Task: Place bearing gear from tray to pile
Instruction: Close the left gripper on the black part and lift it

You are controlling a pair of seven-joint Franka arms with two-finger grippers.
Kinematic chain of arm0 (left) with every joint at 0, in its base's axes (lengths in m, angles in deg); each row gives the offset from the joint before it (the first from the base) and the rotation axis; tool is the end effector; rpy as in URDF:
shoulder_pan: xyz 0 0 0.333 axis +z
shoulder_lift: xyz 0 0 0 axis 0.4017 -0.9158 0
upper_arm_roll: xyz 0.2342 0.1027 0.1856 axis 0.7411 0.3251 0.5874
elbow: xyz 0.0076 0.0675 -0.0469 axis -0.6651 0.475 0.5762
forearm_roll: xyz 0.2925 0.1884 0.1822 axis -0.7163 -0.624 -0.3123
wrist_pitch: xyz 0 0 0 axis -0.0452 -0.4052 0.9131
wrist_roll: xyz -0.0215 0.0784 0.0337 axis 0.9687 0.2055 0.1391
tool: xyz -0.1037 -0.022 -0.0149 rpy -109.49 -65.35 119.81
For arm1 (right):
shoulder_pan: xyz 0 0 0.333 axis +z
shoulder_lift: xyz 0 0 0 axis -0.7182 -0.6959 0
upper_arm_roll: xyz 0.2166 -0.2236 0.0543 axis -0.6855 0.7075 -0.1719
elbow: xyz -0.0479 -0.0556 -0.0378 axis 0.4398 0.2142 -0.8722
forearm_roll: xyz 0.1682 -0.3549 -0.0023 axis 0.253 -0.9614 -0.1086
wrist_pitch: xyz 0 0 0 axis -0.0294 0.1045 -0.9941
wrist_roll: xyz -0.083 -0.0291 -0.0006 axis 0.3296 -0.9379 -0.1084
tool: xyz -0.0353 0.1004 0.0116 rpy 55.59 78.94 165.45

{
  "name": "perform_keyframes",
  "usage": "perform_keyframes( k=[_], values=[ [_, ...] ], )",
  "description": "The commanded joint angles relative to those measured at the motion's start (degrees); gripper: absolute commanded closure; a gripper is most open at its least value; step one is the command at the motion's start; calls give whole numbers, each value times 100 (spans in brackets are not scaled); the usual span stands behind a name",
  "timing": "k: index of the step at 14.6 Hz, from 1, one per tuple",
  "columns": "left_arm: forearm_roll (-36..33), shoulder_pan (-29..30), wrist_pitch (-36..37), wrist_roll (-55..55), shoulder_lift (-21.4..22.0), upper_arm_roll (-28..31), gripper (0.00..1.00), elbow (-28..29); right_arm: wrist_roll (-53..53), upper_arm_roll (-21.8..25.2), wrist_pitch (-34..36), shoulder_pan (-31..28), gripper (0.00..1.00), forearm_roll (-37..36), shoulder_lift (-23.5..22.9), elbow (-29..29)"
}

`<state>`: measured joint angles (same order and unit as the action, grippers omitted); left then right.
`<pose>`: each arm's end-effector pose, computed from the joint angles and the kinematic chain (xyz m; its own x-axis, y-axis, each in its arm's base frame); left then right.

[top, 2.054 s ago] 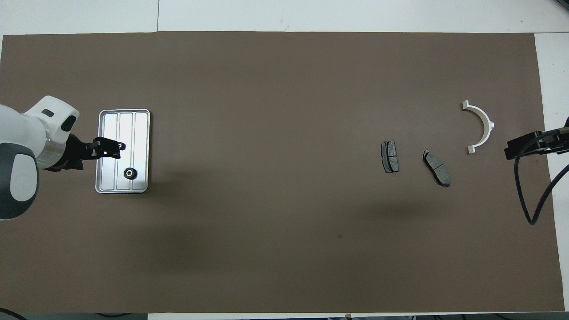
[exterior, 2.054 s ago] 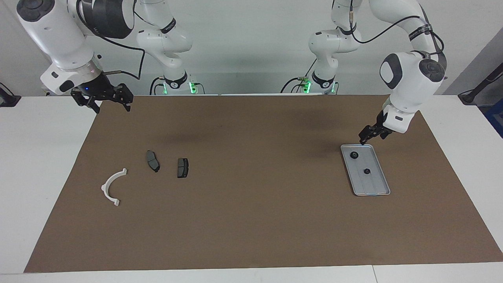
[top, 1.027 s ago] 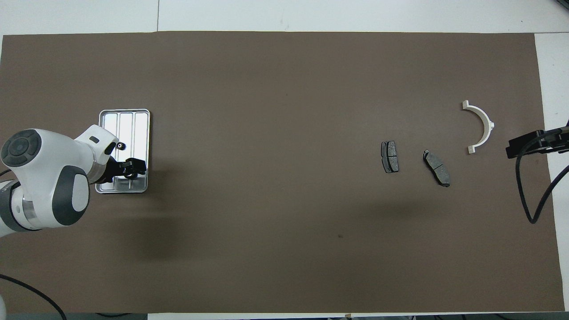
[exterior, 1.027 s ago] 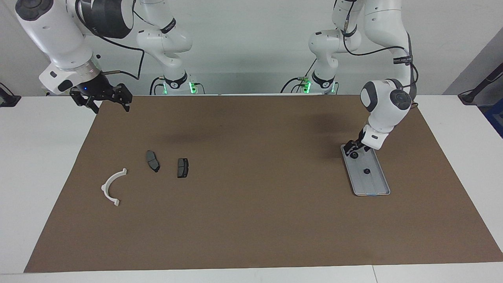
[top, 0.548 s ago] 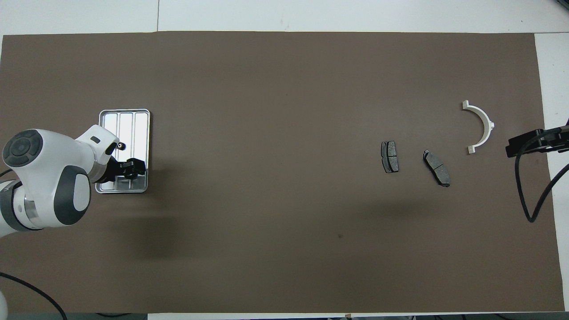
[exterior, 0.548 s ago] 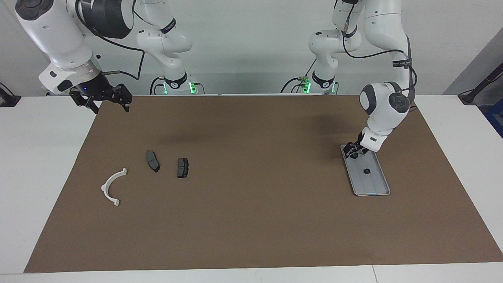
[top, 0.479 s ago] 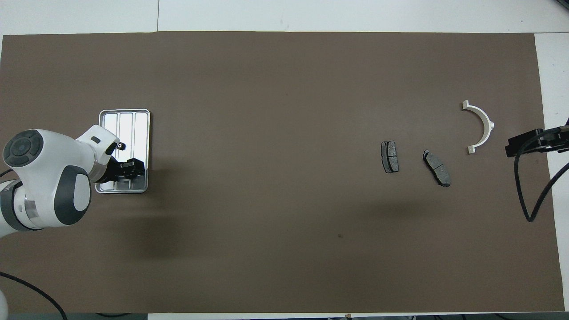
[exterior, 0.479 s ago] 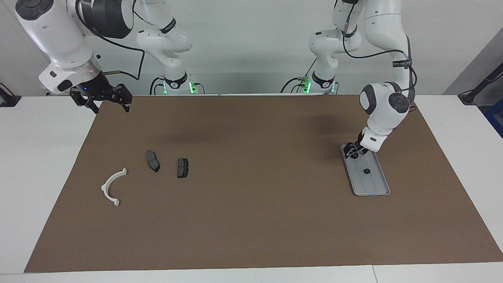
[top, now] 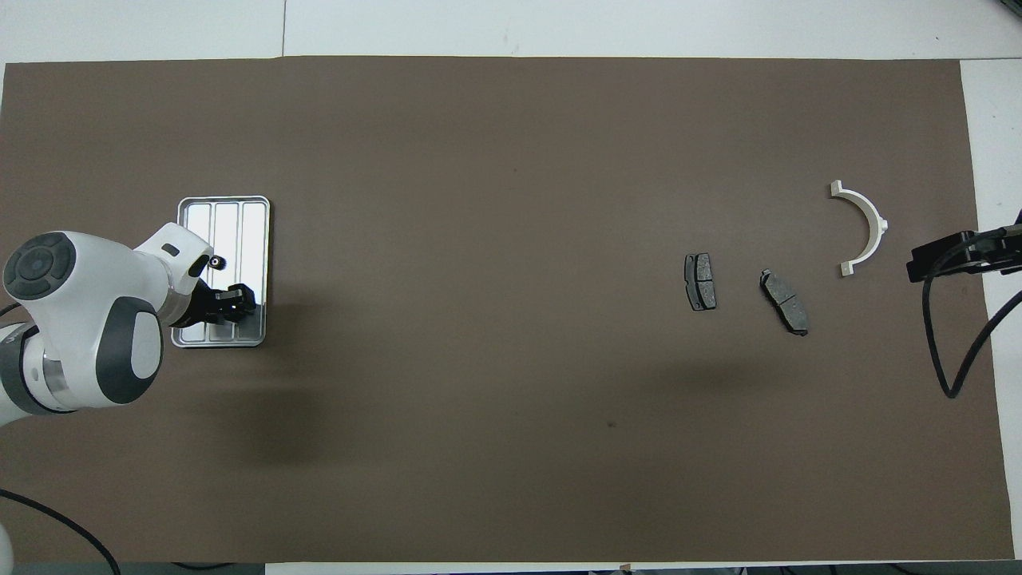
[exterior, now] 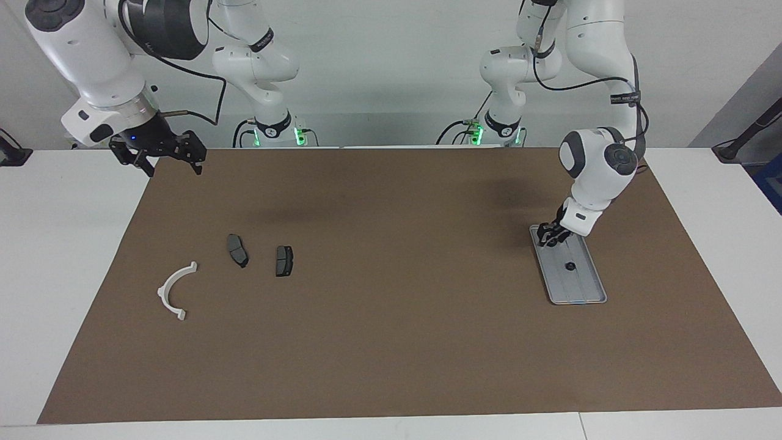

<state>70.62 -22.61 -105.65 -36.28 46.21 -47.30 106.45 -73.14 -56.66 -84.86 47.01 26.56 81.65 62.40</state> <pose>0.5281 -0.0082 0.2960 0.9892 0.1415 -0.0394 0.1424 -0.9896 0.0224 0.5397 -0.0477 0.5909 0.9950 0.0485 -0.0876 0.0509 -0.9984 0.0250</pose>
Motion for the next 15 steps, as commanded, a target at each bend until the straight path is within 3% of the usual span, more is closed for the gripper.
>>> perform_keyframes(
  k=[1, 2, 6, 10, 12, 15],
  values=[
    [-63, -160, -246, -9, -62, 58, 43, 59, -98, -10, -125, -23, 0, 125, 127, 159],
    [-63, -160, -264, 0, -62, 58, 49, 59, -98, -10, -134, -23, 0, 125, 127, 159],
    [-63, -186, -273, 9, -62, 58, 99, 59, -124, -10, -336, -14, 0, 125, 118, 177],
    [-63, -195, -133, 61, -1, 58, 100, -98, -142, -10, -626, -5, 0, 125, 118, 238],
    [-63, -273, 566, 542, 35, 6, 100, -658, -133, -1, -644, -22, 0, 125, 101, 238],
    [-63, -967, 1413, 1780, -62, 14, 100, -1513, -115, -10, -644, -58, 0, 125, 109, 238]
  ],
)
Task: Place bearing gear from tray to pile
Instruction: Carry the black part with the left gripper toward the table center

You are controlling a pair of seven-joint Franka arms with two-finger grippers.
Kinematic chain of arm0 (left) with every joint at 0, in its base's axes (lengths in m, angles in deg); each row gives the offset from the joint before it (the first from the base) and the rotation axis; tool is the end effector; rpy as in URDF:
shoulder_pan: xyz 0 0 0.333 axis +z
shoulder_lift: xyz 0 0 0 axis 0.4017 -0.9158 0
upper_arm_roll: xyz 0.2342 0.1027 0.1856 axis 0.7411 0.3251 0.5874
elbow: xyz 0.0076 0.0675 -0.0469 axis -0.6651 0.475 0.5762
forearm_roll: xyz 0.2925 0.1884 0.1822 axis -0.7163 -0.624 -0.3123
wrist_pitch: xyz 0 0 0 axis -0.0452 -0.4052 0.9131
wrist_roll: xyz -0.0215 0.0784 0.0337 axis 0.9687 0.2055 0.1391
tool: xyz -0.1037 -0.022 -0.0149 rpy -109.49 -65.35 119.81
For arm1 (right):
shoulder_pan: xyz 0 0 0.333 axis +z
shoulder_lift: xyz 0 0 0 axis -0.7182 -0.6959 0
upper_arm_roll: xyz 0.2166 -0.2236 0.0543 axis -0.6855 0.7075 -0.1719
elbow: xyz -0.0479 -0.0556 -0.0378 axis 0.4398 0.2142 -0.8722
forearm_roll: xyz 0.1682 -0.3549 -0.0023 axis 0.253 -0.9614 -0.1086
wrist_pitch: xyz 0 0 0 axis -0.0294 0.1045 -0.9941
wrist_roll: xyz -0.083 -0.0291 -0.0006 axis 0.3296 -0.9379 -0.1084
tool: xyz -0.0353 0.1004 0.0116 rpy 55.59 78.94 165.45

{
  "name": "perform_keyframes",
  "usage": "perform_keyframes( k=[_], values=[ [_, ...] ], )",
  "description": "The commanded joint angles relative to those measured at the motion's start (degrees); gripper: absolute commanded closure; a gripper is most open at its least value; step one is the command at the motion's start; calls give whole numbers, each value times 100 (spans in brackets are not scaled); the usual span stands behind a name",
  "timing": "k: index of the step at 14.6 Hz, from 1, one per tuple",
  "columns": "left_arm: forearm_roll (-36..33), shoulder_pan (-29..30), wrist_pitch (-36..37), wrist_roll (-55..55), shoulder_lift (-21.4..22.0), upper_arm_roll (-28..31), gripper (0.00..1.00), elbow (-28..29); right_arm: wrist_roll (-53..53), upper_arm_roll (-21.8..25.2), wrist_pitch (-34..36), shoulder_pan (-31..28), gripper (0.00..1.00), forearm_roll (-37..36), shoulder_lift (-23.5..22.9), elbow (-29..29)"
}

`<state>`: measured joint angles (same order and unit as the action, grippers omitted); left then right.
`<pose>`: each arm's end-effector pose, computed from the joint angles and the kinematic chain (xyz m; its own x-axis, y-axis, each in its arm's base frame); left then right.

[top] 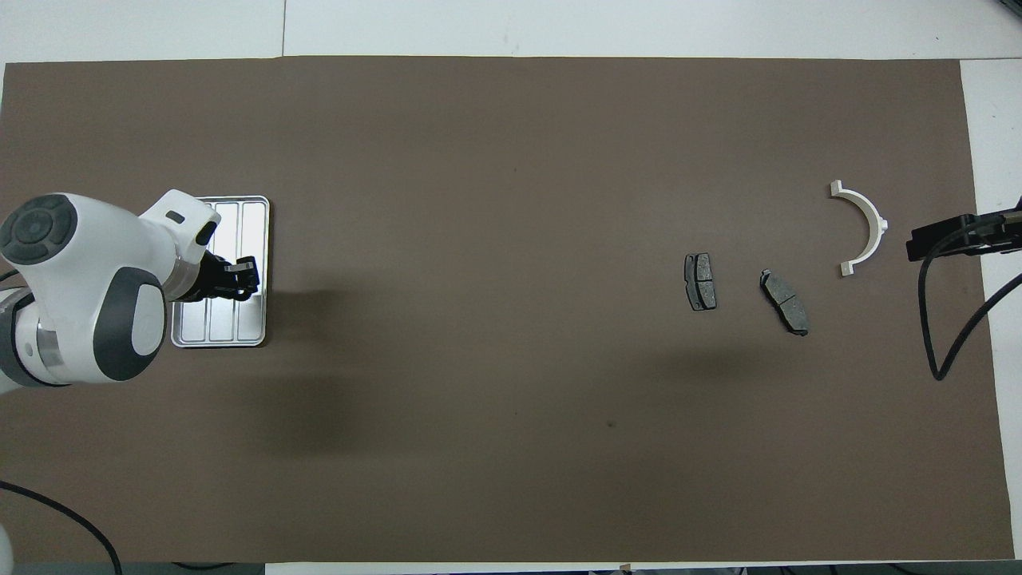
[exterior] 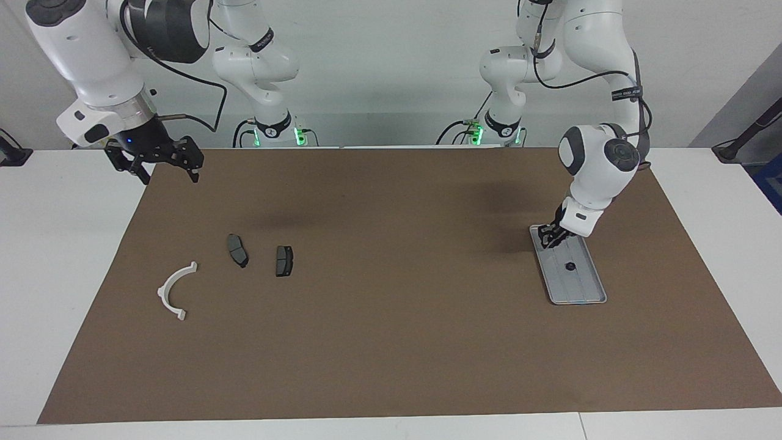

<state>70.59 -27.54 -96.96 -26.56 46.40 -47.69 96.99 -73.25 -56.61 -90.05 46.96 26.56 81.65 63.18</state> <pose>0.5595 -0.0612 0.3546 0.9767 0.2129 -0.0278 0.2136 -0.9766 0.0245 0.5489 -0.0491 0.5920 0.9988 0.0478 -0.0113 0.0482 -0.9982 0.0348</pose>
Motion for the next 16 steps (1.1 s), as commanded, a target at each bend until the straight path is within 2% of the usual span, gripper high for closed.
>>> perform_keyframes(
  k=[1, 3, 6, 7, 9, 10, 12, 16],
  values=[
    [-52, -780, 546, 1229, -81, 53, 100, -604, -104, -15, -125, -53, 0, 125, 109, 169],
    [-52, -1422, 371, 2317, -116, 62, 100, -709, -113, -15, -116, -53, 0, 125, 118, 178],
    [-34, -2240, 431, 3435, -510, 71, 100, -1401, -113, -15, -99, -53, 0, 125, 118, 186],
    [-51, -2495, 536, 3839, -825, 71, 100, -1796, -113, -15, -90, -53, 0, 125, 127, 212],
    [-87, -3023, 861, 4526, -1904, 115, 100, -3076, -113, -15, -90, -53, 0, 125, 145, 265],
    [-87, -3060, 819, 4677, -2187, 115, 100, -3413, -113, -15, -73, -53, 0, 125, 145, 274],
    [-96, -3104, 783, 4705, -2296, 106, 100, -3461, -96, -6, -72, -79, 0, 125, 145, 265],
    [-219, -3174, 467, 4705, -2305, 106, 100, -3162, -139, -6, -37, -105, 0, 134, 145, 265]
  ],
)
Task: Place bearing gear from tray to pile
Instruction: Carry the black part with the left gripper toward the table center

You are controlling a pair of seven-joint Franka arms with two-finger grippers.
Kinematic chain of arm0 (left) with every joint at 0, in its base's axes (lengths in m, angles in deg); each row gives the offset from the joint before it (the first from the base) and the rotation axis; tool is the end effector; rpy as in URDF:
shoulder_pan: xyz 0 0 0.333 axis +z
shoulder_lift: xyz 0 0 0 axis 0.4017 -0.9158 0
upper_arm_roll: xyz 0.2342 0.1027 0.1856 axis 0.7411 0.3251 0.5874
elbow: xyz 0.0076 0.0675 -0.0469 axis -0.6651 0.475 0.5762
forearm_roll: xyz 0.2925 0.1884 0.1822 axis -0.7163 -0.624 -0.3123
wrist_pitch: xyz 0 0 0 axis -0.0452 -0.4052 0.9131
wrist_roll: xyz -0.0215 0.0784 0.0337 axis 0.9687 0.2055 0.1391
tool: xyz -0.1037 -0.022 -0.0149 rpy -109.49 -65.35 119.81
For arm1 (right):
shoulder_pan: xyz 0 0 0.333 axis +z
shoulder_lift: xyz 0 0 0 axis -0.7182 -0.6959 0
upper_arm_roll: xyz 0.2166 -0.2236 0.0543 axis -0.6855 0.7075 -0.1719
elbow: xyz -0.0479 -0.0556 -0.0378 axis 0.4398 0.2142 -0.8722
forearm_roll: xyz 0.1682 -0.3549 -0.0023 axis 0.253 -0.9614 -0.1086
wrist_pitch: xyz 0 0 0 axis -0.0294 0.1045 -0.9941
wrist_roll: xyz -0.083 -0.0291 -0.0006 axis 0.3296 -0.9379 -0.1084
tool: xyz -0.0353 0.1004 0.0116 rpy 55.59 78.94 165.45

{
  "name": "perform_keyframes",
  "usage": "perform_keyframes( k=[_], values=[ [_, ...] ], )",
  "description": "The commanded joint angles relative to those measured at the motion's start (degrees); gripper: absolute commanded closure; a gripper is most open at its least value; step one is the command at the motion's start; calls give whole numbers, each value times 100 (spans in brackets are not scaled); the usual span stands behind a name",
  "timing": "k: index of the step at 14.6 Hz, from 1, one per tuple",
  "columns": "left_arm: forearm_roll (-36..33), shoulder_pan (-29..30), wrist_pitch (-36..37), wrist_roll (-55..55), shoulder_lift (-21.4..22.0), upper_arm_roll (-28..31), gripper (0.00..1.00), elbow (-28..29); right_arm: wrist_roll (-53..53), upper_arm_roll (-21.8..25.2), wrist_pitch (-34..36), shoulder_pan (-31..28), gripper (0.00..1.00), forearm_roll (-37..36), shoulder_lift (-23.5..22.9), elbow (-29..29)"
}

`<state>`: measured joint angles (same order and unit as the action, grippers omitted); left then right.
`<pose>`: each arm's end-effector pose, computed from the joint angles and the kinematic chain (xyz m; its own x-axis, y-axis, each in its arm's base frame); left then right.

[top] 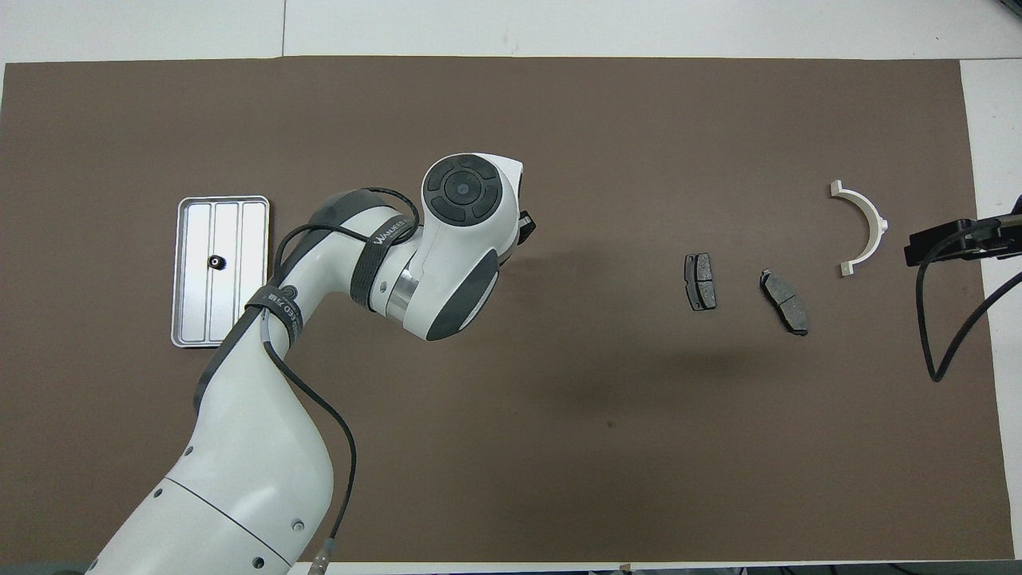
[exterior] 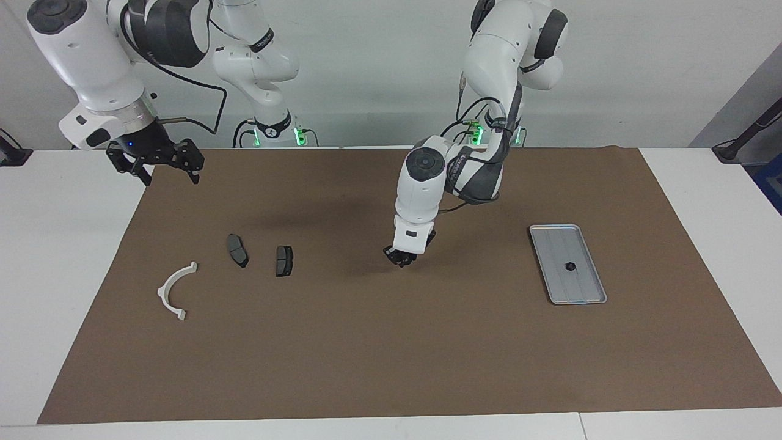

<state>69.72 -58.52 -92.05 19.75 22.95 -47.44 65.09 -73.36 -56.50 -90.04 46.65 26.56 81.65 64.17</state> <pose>0.5623 -0.4184 0.3398 0.8866 0.4625 -0.0117 0.4624 -0.8850 0.0536 0.5474 -0.0530 0.5838 0.9988 0.0387 -0.0286 0.0396 -0.9987 0.0325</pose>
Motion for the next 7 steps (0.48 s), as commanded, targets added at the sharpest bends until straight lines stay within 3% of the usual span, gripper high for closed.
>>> perform_keyframes(
  k=[1, 7],
  values=[
    [-131, -76, -41, 74, 40, 81, 100, 107, -128, -17, -29, -75, 0, 133, 144, 176],
    [-131, -68, -332, 153, 66, 81, 100, 538, 48, -17, -56, -83, 0, 133, 215, 325]
  ],
)
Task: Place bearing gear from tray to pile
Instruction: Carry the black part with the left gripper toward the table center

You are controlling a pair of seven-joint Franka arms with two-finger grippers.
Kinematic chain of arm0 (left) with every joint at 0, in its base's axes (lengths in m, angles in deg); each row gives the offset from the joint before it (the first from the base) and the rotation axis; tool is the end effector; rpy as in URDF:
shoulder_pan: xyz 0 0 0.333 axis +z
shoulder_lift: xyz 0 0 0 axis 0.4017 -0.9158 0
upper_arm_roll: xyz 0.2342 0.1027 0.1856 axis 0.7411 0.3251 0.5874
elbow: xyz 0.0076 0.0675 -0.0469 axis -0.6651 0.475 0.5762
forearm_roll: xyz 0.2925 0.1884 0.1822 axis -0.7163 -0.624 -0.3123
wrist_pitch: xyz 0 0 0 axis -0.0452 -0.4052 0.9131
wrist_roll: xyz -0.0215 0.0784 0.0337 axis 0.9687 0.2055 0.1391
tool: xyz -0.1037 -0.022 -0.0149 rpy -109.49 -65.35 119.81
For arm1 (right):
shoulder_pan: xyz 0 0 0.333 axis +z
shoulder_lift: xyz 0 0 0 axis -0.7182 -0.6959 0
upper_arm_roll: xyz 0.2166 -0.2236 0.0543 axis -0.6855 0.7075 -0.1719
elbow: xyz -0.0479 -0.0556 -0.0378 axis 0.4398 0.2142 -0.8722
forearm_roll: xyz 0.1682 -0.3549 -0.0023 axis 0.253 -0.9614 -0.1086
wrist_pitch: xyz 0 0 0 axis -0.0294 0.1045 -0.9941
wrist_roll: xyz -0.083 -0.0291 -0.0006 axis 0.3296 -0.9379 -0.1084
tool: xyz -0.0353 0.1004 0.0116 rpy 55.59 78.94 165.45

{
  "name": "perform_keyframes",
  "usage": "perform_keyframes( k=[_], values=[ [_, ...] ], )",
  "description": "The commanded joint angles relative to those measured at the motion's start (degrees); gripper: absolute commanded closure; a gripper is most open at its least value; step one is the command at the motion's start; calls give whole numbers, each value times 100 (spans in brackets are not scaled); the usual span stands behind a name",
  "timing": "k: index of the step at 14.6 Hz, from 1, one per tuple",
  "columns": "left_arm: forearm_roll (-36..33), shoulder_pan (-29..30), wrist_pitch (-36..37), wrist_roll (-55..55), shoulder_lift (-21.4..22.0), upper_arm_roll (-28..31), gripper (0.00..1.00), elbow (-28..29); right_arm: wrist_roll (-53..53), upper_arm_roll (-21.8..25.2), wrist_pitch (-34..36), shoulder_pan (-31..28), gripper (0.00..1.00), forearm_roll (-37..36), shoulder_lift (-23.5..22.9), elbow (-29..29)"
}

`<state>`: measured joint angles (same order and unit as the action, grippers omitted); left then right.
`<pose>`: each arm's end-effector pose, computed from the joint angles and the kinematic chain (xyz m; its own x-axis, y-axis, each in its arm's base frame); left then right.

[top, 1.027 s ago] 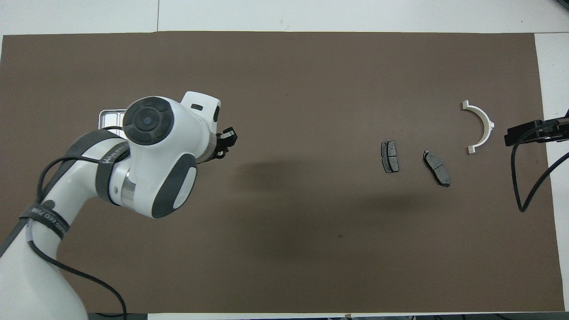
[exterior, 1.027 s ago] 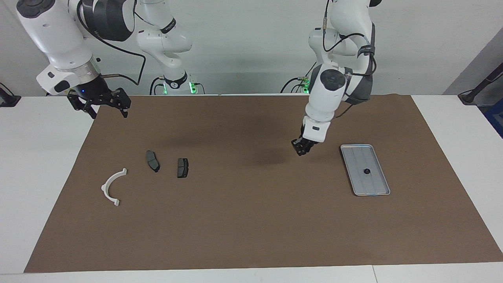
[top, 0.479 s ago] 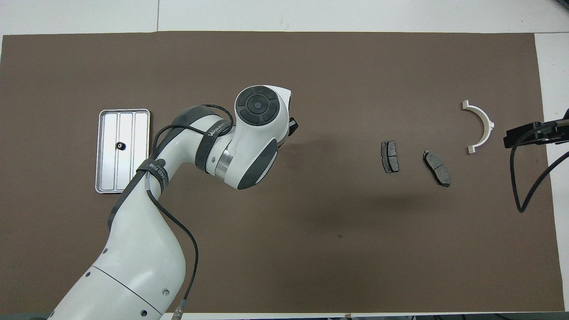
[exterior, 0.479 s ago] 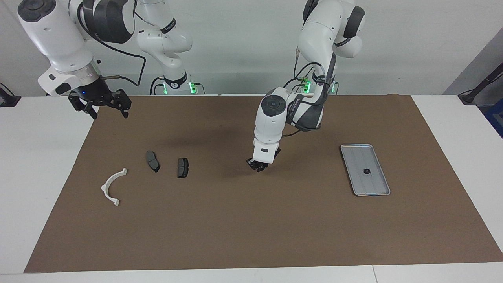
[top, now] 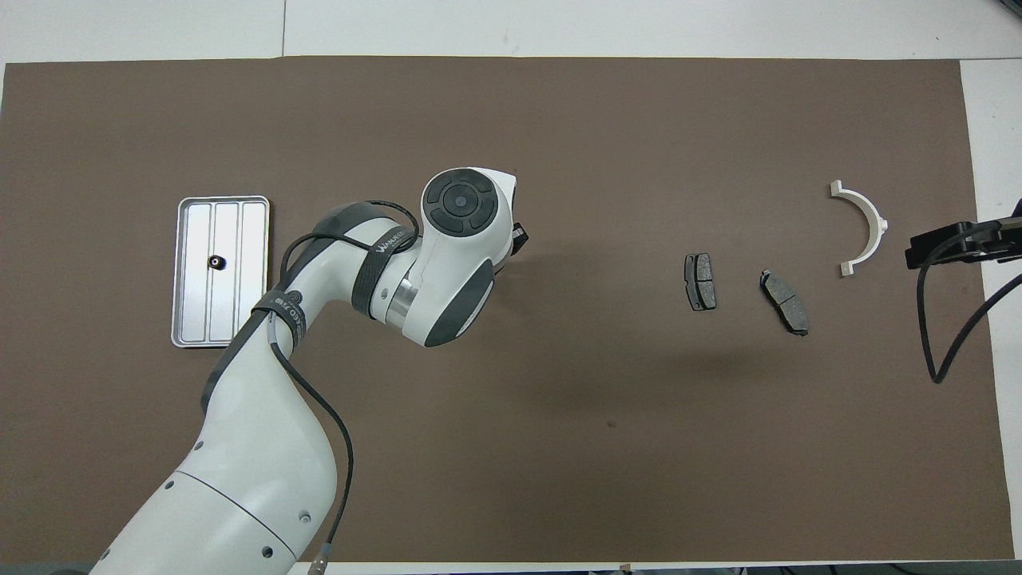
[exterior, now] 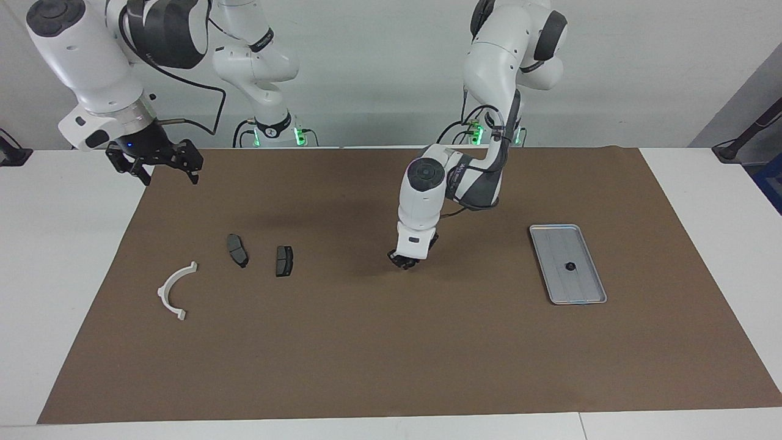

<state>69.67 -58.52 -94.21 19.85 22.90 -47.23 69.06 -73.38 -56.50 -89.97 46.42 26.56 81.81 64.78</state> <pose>0.5534 -0.4095 0.3106 0.8841 0.4668 -0.0233 0.4673 -0.8838 0.0230 0.5456 -0.0551 0.5801 0.9987 0.0343 -0.0375 0.0355 -0.9989 0.0311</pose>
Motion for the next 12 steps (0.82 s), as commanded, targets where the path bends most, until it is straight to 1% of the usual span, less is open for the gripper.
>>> perform_keyframes(
  k=[1, 3, 4, 5, 7, 8, 9, 10, 11, 12],
  values=[
    [-135, -67, -124, 170, 72, 60, 100, 176, 102, -17, -63, -69, 0, 133, 198, 273],
    [-135, -67, -151, 170, 90, 60, 99, 229, 137, -17, -89, -61, 0, 125, 198, 290],
    [-135, -76, -185, 170, 90, 60, 96, 238, 172, -17, -98, -61, 0, 125, 207, 325],
    [-135, -67, -212, 178, 81, 60, 93, 247, 207, -17, -72, -52, 0, 125, 224, 326],
    [-135, -76, -265, 179, 90, 69, 79, 334, 243, -26, 33, -43, 0, 133, 216, 229],
    [-135, -85, -265, 179, 98, 69, 78, 369, 217, -26, 60, 0, 0, 133, 198, 177],
    [-135, -85, -274, 179, 107, 69, 69, 361, 164, -26, 60, 36, 0, 133, 216, 211],
    [-135, -85, -265, 179, 107, 69, 48, 361, 129, -26, 60, 62, 0, 133, 250, 342],
    [-135, -76, -221, 187, 107, 69, 43, 361, 111, -26, -27, 54, 0, 133, 364, 535],
    [-135, -76, -143, 179, 116, 77, 31, 344, 120, -26, -132, 19, 0, 133, 391, 632]
  ],
)
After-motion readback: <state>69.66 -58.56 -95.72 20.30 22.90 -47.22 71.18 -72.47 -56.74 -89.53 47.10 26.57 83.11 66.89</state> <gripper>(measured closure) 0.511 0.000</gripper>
